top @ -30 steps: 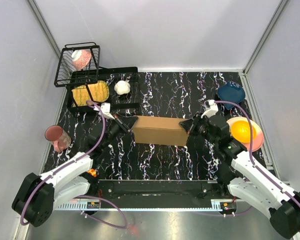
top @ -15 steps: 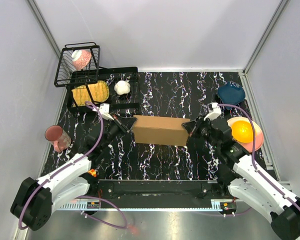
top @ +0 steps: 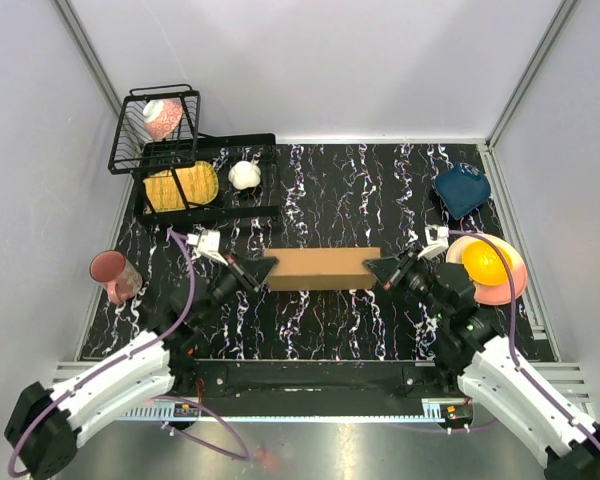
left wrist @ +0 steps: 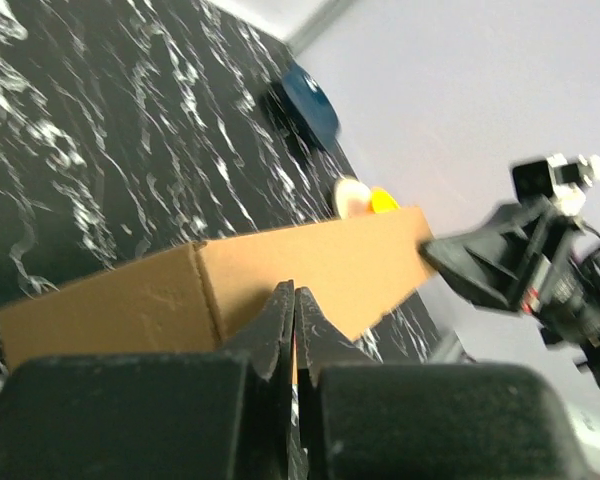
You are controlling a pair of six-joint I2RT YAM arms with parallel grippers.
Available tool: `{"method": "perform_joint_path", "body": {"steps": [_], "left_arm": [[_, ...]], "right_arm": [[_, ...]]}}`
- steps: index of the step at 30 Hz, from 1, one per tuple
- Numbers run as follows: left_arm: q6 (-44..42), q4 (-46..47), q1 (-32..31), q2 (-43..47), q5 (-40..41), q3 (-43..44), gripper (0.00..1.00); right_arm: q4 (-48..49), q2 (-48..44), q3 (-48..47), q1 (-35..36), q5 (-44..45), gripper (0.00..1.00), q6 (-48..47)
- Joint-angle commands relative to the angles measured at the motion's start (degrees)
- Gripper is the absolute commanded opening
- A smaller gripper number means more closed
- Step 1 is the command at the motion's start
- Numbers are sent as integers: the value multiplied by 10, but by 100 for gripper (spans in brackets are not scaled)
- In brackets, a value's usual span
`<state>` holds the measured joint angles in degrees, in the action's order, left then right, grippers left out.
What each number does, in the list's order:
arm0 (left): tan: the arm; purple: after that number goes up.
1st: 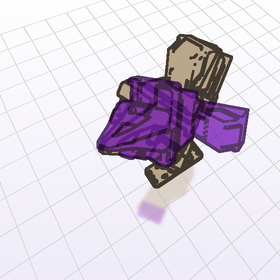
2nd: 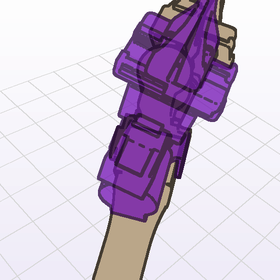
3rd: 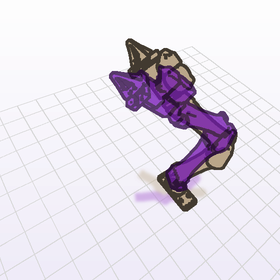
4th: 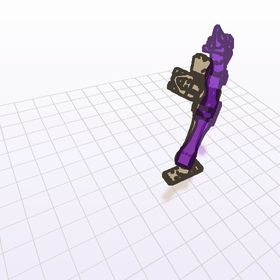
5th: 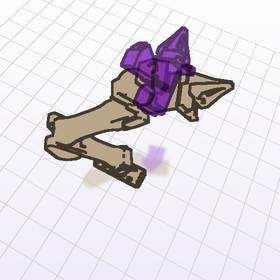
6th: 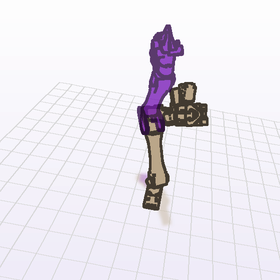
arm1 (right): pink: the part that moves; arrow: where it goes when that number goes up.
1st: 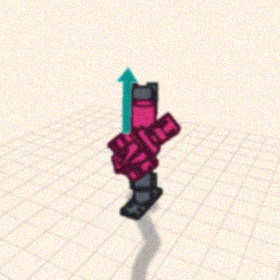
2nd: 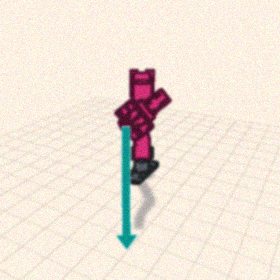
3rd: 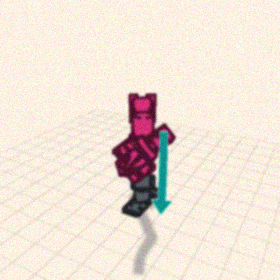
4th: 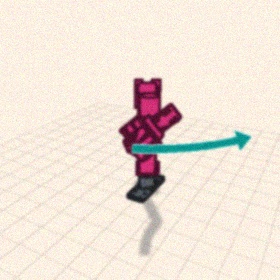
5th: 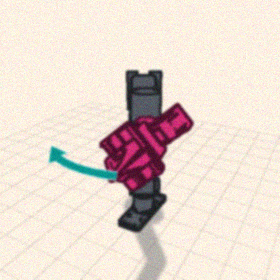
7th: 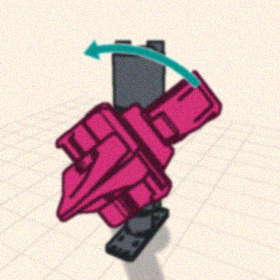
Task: Fold the paper box
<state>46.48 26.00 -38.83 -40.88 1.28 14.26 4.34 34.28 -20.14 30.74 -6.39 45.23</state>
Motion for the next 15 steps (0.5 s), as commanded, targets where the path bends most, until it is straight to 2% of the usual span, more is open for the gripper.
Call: {"method": "perform_joint_path", "body": {"steps": [1, 2, 3, 4, 5, 6, 7, 9, 12, 15], "left_arm": [[25, -196, -77, 124, 35, -52, 0], [33, -246, -94, 160, 44, -56, 0], [40, -275, -100, 198, 73, -56, 4], [48, -318, -106, 274, 87, -56, 17], [48, -335, -107, 312, 100, -55, 25], [49, -349, -107, 345, 135, -46, 32], [49, -362, -107, 398, 155, -39, 46], [40, -386, -107, 429, 206, -13, 53], [12, -410, -107, 412, 237, 24, 60], [32, -427, -107, 324, 227, 33, 61]], "right_arm": [[-195, -60, 46, 5, -86, 4, 9], [-204, -80, 39, 5, -96, 17, 8], [-211, -124, 34, 5, -102, 25, 11], [-222, -146, 27, 5, -102, 32, 16], [-225, -168, 13, 5, -97, 39, 20], [-226, -204, 5, 5, -89, 51, 26], [-230, -215, -3, 5, -79, 56, 31], [-238, -218, -32, 5, -44, 62, 32], [-256, -176, -59, 5, -30, 65, 10], [-284, -143, -61, 5, -8, 65, -6]]}}
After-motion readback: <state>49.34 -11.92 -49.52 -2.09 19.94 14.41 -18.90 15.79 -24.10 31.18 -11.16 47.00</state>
